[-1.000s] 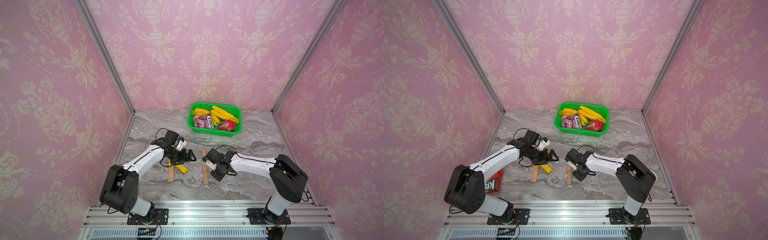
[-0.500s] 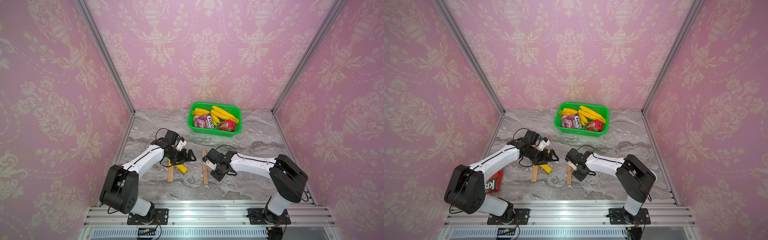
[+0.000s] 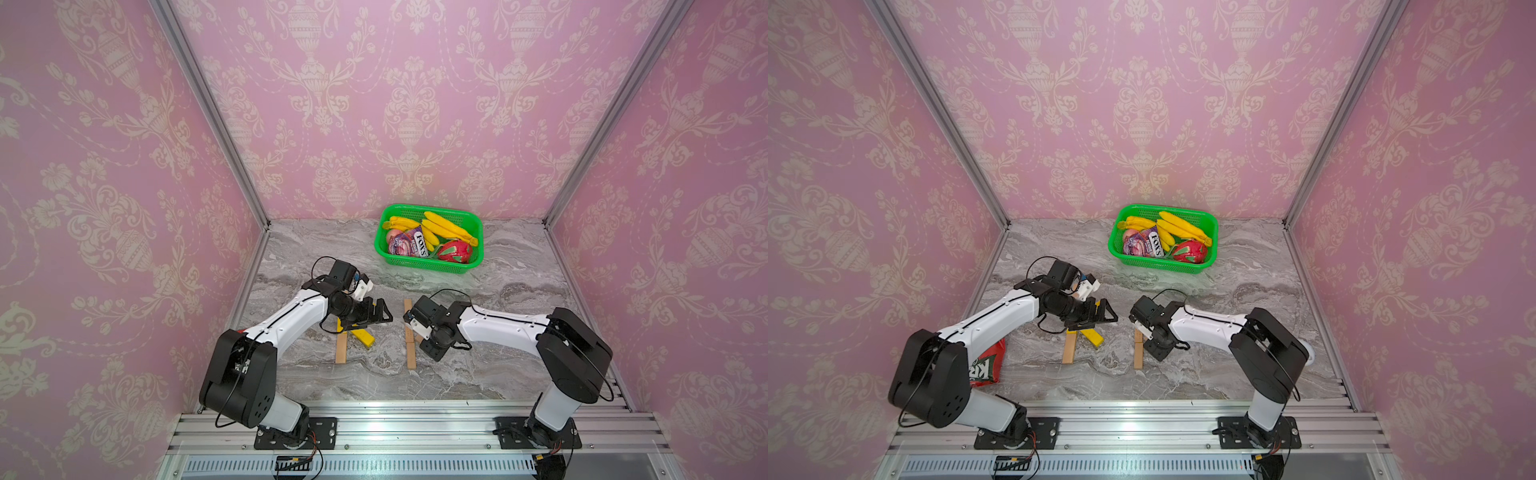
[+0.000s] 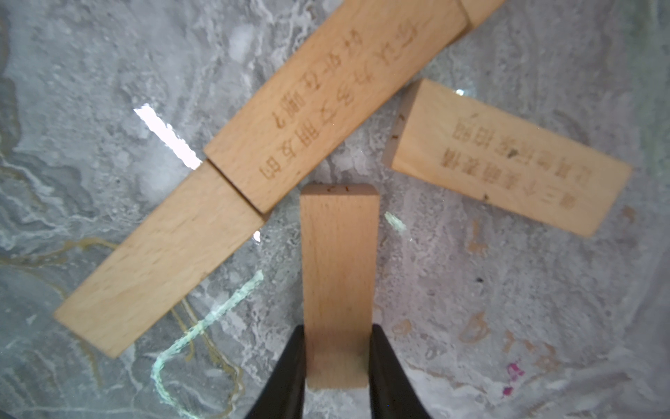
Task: Assemble the letter k with building blocks
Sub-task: Assemble the building block at the center of the board.
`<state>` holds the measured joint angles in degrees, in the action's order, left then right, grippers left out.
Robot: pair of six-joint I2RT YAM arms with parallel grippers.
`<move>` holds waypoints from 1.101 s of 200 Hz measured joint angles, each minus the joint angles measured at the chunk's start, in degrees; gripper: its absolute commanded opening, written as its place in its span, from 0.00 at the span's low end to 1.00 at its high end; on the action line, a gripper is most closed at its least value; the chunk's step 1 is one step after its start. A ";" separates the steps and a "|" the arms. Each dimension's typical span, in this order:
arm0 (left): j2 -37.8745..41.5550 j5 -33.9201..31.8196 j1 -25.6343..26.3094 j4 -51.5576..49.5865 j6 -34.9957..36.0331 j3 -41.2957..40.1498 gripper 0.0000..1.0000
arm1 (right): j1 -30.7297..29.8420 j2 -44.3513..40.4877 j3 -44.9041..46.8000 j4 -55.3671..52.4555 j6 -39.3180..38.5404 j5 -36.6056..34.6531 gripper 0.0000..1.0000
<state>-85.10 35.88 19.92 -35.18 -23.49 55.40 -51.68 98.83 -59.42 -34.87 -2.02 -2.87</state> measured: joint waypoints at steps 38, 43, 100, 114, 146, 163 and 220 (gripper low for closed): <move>-0.39 0.02 0.00 0.00 0.00 0.02 0.99 | 0.00 0.57 -0.63 0.02 0.00 -0.55 0.25; -0.42 0.02 0.00 0.02 0.00 0.02 0.99 | 0.00 0.59 -0.70 -0.02 0.00 -0.59 0.25; -0.52 0.02 0.00 0.00 0.00 0.07 0.99 | 0.02 0.98 -1.11 -0.07 0.00 -0.68 0.24; -0.52 0.04 0.00 0.00 0.00 0.07 0.99 | 0.04 1.01 -1.11 -0.07 0.00 -0.81 0.24; -0.98 0.37 0.00 0.02 0.00 0.22 0.99 | 0.04 1.01 -1.14 -0.07 0.00 -0.90 0.32; -1.05 0.52 0.00 0.00 0.00 0.28 0.99 | 0.04 1.01 -1.11 -0.04 0.02 -1.09 0.36; -1.33 1.11 0.00 0.02 0.00 0.39 0.99 | 0.33 1.01 -1.07 -0.07 -0.15 -1.77 0.45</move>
<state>-86.43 36.99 19.92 -35.16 -23.49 55.79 -51.35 99.83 -60.49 -34.94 -2.17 -4.64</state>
